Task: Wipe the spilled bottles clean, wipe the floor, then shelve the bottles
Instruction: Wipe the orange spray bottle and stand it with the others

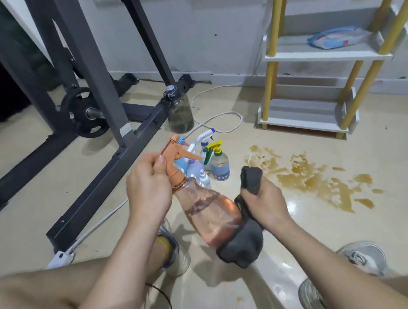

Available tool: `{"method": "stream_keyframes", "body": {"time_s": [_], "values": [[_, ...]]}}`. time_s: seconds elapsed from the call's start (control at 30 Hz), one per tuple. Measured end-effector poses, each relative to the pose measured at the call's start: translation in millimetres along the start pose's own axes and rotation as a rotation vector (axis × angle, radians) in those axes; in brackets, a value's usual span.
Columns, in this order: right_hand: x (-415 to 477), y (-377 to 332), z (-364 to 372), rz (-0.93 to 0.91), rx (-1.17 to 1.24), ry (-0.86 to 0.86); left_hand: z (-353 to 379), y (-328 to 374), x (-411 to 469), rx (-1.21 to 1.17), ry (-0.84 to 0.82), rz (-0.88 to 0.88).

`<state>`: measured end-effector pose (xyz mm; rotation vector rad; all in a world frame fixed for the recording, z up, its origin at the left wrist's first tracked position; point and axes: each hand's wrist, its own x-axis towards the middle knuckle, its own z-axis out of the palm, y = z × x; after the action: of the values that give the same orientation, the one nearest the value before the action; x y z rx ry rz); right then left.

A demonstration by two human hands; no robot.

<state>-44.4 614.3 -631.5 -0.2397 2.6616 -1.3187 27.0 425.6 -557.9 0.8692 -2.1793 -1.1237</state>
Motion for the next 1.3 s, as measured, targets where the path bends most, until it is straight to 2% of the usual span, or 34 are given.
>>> {"method": "stream_keyframes", "body": {"time_s": [0.03,0.1,0.17,0.2,0.23,0.27,0.33,0.37,0.4,0.47,0.53,0.6,0.7,0.77,0.9,1.0,1.03,1.1,1.13,1.23,1.27,1.3], "values": [[1,4,-3,0.129,0.24,0.005,-2,4,3,-0.01,0.024,0.014],[5,-1,-14,0.219,0.632,0.024,2,12,2,0.023,0.023,0.067],[5,-19,-24,0.189,0.917,-0.03,11,15,-6,0.046,0.029,0.093],[5,-30,-25,0.138,0.973,-0.065,17,14,-8,0.033,0.039,0.083],[1,-39,-21,0.081,0.936,-0.103,22,12,-9,0.016,0.053,0.062],[-4,-42,-10,0.017,0.784,-0.143,27,11,-10,-0.004,0.063,0.044],[-13,-39,22,-0.209,0.2,-0.15,38,9,-11,-0.036,0.061,0.046],[-13,-30,35,-0.328,0.007,-0.12,41,10,-13,-0.045,0.057,0.051],[-8,-20,44,-0.404,-0.047,-0.103,45,6,-13,-0.059,0.061,0.041],[14,8,48,-0.333,0.146,-0.169,53,-10,-6,-0.118,0.092,-0.04],[35,40,43,-0.028,0.375,-0.205,65,-37,7,-0.23,0.153,-0.173],[46,67,35,0.198,0.463,-0.114,78,-63,16,-0.37,0.191,-0.349],[52,75,38,0.236,0.476,0.017,103,-95,17,-0.538,0.242,-0.557],[54,67,54,0.197,0.54,-0.004,122,-117,12,-0.51,0.23,-0.662],[50,77,112,0.141,0.316,-0.232,154,-175,-4,-0.407,0.034,-0.822],[44,103,159,0.113,0.054,-0.357,168,-200,-16,-0.313,-0.06,-0.801],[44,106,168,0.084,-0.048,-0.37,171,-200,-17,-0.274,-0.098,-0.77],[61,118,178,0.049,-0.131,-0.288,174,-198,-17,-0.255,-0.143,-0.735],[75,123,177,0.102,-0.136,-0.257,174,-199,-18,-0.266,-0.124,-0.736],[114,142,167,0.5,-0.031,-0.261,171,-196,-26,-0.333,-0.008,-0.792],[113,145,168,0.521,-0.006,-0.248,170,-196,-27,-0.355,0.03,-0.828],[104,146,172,0.447,-0.018,-0.23,169,-196,-27,-0.39,0.076,-0.886]]}}
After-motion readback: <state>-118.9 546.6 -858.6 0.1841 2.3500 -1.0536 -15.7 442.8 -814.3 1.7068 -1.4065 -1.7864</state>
